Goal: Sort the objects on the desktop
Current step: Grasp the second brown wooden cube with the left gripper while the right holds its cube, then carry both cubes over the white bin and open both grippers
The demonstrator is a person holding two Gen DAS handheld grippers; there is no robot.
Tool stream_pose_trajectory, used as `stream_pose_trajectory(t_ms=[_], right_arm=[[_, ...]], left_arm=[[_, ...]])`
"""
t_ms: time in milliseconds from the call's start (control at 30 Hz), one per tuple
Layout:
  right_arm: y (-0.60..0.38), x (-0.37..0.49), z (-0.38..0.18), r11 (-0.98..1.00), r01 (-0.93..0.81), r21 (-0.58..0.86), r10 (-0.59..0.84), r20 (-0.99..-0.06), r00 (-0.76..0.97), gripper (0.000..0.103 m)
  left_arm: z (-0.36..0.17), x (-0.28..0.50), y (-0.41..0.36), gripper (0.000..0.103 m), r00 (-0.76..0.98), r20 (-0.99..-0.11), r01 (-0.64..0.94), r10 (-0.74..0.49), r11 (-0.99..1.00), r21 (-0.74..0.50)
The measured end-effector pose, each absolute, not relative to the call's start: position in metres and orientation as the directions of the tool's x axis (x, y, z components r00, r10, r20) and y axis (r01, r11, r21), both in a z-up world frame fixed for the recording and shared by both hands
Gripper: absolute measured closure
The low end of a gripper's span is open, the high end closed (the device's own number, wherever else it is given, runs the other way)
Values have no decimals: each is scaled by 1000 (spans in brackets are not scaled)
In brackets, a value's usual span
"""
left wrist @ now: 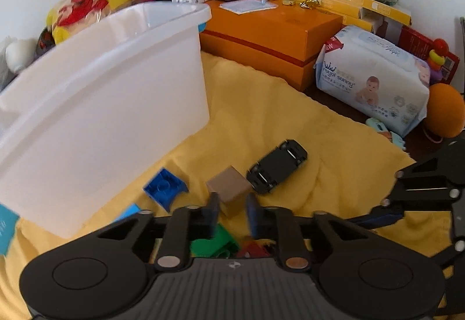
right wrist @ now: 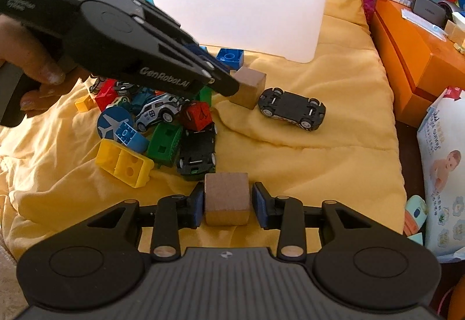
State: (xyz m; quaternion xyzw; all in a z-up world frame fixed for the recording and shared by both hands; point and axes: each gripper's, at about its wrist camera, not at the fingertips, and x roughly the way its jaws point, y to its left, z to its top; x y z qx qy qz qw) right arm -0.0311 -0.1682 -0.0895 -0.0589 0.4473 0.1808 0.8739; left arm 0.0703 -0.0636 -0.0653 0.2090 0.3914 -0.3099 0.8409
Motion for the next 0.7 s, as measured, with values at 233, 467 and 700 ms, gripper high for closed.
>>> stream_pose_trajectory(t_ms=[233, 467, 700], right_arm=[[-169, -31, -89, 937, -343, 60, 249, -805, 539, 58], [-166, -41, -90, 939, -342, 32, 228, -803, 550, 56], [-163, -38, -82, 932, -362, 4, 223, -794, 565, 70]], left_arm=[[-77, 92, -77, 54, 448, -812, 738, -374, 667, 100], [-92, 100, -76, 60, 388, -843, 753, -372, 656, 58], [-69, 86, -58, 60, 442, -799, 733, -407, 678, 60]])
